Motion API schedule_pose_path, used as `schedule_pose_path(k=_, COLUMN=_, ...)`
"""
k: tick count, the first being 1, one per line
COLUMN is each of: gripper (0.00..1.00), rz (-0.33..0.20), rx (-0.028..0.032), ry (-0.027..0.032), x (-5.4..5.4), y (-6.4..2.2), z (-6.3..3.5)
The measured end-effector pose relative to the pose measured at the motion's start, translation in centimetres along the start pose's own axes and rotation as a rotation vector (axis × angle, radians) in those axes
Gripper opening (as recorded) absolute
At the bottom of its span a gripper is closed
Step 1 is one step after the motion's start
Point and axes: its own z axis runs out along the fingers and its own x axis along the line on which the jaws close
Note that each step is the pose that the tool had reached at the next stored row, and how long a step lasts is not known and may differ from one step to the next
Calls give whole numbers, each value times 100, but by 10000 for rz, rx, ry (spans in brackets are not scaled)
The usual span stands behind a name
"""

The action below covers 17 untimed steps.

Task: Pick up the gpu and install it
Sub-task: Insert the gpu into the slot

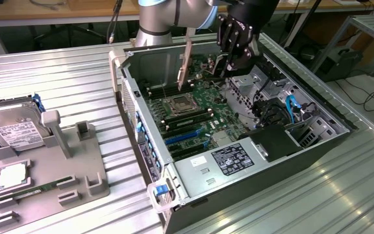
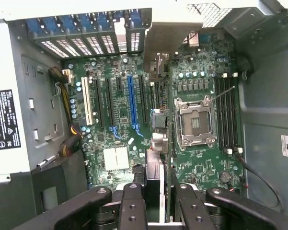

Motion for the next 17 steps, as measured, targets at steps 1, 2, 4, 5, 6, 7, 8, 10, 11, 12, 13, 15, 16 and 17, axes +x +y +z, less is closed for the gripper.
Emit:
schedule_pose_path(k=1, gripper=28, rz=-7, rx=30, ry=-2, x=1, y=2, z=6)
schedule_pose_path(k=2, gripper=28, rz=-12, rx=65, ry=-6, x=1, y=3, z=12)
schedule_pose_path(k=4, gripper=28, rz=-24, rx=126, ry=-11, x=2, y=8, z=25)
schedule_pose_path(k=5, gripper=28, rz=-40, rx=138, ry=-13, x=3, y=9, z=31)
schedule_pose_path(k=6, gripper=28, rz=-84, rx=139, ry=-12, x=4, y=12, z=34)
schedule_pose_path(k=7, gripper=28, rz=-165, rx=135, ry=-10, x=5, y=13, z=36)
schedule_pose_path(k=8, gripper=28, rz=-255, rx=131, ry=-9, x=6, y=15, z=39)
schedule_pose_path(k=10, gripper=28, rz=-400, rx=123, ry=-7, x=12, y=28, z=47)
schedule_pose_path(k=11, gripper=28, rz=-409, rx=123, ry=-8, x=14, y=33, z=50)
schedule_pose_path(k=12, gripper=28, rz=-410, rx=122, ry=-7, x=16, y=39, z=52)
schedule_pose_path(k=13, gripper=28, rz=-413, rx=123, ry=-7, x=18, y=45, z=54)
schedule_pose_path(k=15, gripper=28, rz=-422, rx=122, ry=-6, x=21, y=56, z=60)
schedule_pose_path(k=16, gripper=28, rz=-428, rx=122, ry=-7, x=23, y=61, z=62)
schedule_pose_path(k=17, gripper=28, rz=-434, rx=121, ry=-7, x=24, y=66, z=64)
